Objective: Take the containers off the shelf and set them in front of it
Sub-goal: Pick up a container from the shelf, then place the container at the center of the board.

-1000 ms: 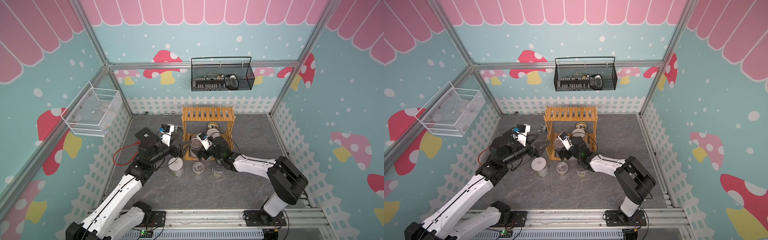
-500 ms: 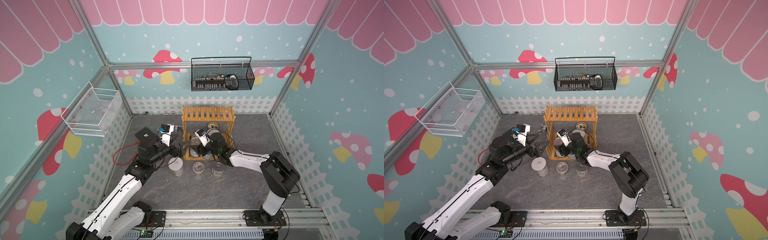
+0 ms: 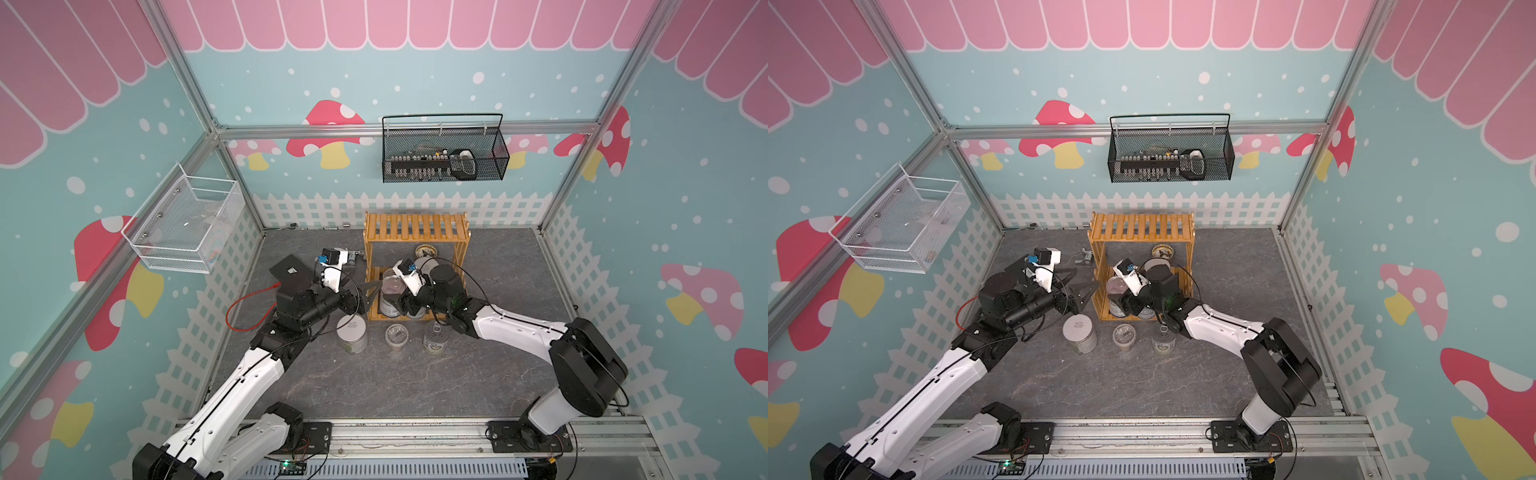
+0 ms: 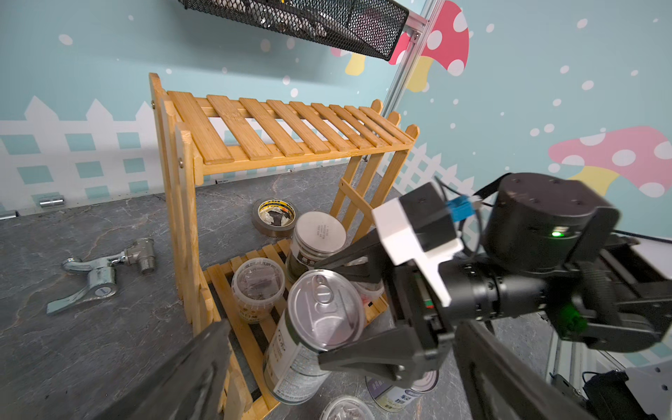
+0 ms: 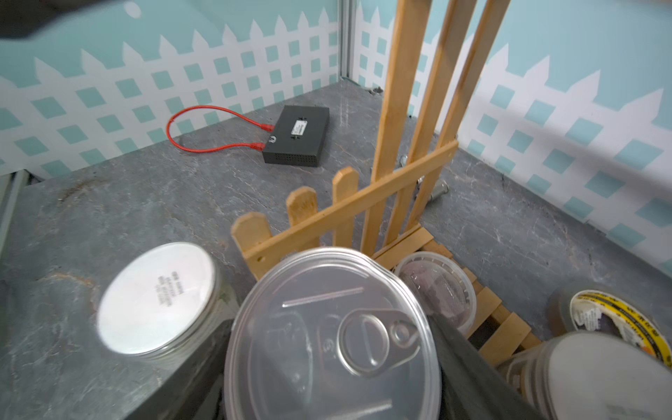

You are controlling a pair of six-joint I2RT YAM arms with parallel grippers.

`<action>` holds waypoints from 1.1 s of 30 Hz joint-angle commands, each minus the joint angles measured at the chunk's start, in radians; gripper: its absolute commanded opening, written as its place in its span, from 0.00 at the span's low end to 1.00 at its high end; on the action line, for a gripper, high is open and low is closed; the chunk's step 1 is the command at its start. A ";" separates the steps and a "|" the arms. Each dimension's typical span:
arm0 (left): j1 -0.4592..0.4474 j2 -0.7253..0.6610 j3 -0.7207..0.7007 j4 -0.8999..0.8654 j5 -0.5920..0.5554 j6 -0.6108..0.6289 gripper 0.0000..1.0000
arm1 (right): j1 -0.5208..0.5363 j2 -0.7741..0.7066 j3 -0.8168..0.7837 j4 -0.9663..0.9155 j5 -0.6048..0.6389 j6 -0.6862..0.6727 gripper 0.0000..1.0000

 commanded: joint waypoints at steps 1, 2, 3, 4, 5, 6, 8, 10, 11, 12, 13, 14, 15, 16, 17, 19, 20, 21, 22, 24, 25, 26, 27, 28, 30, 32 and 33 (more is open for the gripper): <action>0.006 0.008 0.021 -0.002 0.011 0.017 0.99 | 0.028 -0.117 -0.033 -0.032 -0.012 -0.058 0.66; 0.008 0.010 0.022 -0.002 0.011 0.017 0.99 | 0.036 -0.153 -0.041 -0.052 -0.008 -0.069 0.66; 0.009 0.011 0.023 -0.002 0.011 0.017 0.99 | 0.043 -0.182 -0.047 -0.074 -0.003 -0.076 0.66; 0.009 0.012 0.023 -0.001 0.012 0.017 0.99 | 0.053 -0.217 -0.052 -0.098 -0.001 -0.087 0.66; 0.010 0.013 0.024 -0.002 0.012 0.017 0.99 | 0.062 -0.249 -0.057 -0.123 0.006 -0.095 0.66; 0.010 0.014 0.025 -0.001 0.010 0.017 0.99 | 0.071 -0.272 -0.059 -0.150 0.014 -0.100 0.66; 0.011 0.018 0.025 -0.001 0.013 0.017 0.99 | 0.095 -0.332 -0.064 -0.219 0.050 -0.109 0.66; 0.012 0.021 0.027 -0.002 0.016 0.017 0.99 | 0.117 -0.381 -0.065 -0.302 0.097 -0.107 0.66; 0.012 0.021 0.026 -0.001 0.016 0.017 0.99 | 0.126 -0.404 -0.067 -0.339 0.117 -0.101 0.66; 0.012 0.020 0.026 -0.001 0.015 0.017 0.99 | 0.139 -0.433 -0.074 -0.375 0.140 -0.087 0.66; 0.014 0.020 0.026 -0.001 0.016 0.018 0.99 | 0.148 -0.465 -0.085 -0.407 0.162 -0.069 0.66; 0.014 0.024 0.025 0.000 0.015 0.018 0.99 | 0.151 -0.490 -0.093 -0.437 0.180 -0.051 0.66; 0.015 0.027 0.027 -0.001 0.018 0.018 0.99 | 0.155 -0.518 -0.104 -0.476 0.208 -0.030 0.66; 0.015 0.031 0.027 0.000 0.020 0.019 0.99 | 0.155 -0.547 -0.115 -0.514 0.241 -0.012 0.67; 0.015 0.033 0.028 0.001 0.023 0.019 0.99 | 0.155 -0.579 -0.129 -0.543 0.275 0.003 0.67; 0.015 0.039 0.028 0.006 0.029 0.017 0.99 | 0.155 -0.645 -0.150 -0.588 0.338 0.025 0.67; 0.015 0.043 0.030 0.009 0.032 0.017 0.99 | 0.155 -0.670 -0.154 -0.615 0.381 0.034 0.68; 0.015 0.047 0.030 0.010 0.036 0.016 0.99 | 0.155 -0.691 -0.155 -0.642 0.421 0.042 0.68; 0.015 0.051 0.033 0.013 0.040 0.015 0.99 | 0.155 -0.709 -0.156 -0.677 0.465 0.052 0.69; 0.015 0.058 0.037 0.017 0.047 0.013 0.99 | 0.155 -0.739 -0.160 -0.725 0.535 0.089 0.71; 0.015 0.060 0.037 0.019 0.051 0.011 0.99 | 0.154 -0.750 -0.163 -0.749 0.572 0.117 0.71; 0.015 0.062 0.038 0.021 0.053 0.010 0.99 | 0.154 -0.754 -0.166 -0.768 0.601 0.145 0.71; 0.015 0.062 0.038 0.023 0.057 0.007 0.99 | 0.153 -0.759 -0.174 -0.787 0.636 0.177 0.72; 0.015 0.062 0.036 0.026 0.062 0.004 0.99 | 0.153 -0.764 -0.186 -0.797 0.666 0.203 0.72; 0.015 0.061 0.033 0.031 0.070 -0.001 0.99 | 0.150 -0.773 -0.194 -0.818 0.717 0.252 0.74; 0.015 0.055 0.028 0.031 0.074 -0.002 0.99 | 0.142 -0.777 -0.201 -0.818 0.761 0.270 0.74; 0.015 0.052 0.022 0.029 0.074 -0.003 0.99 | 0.137 -0.784 -0.205 -0.814 0.779 0.287 0.74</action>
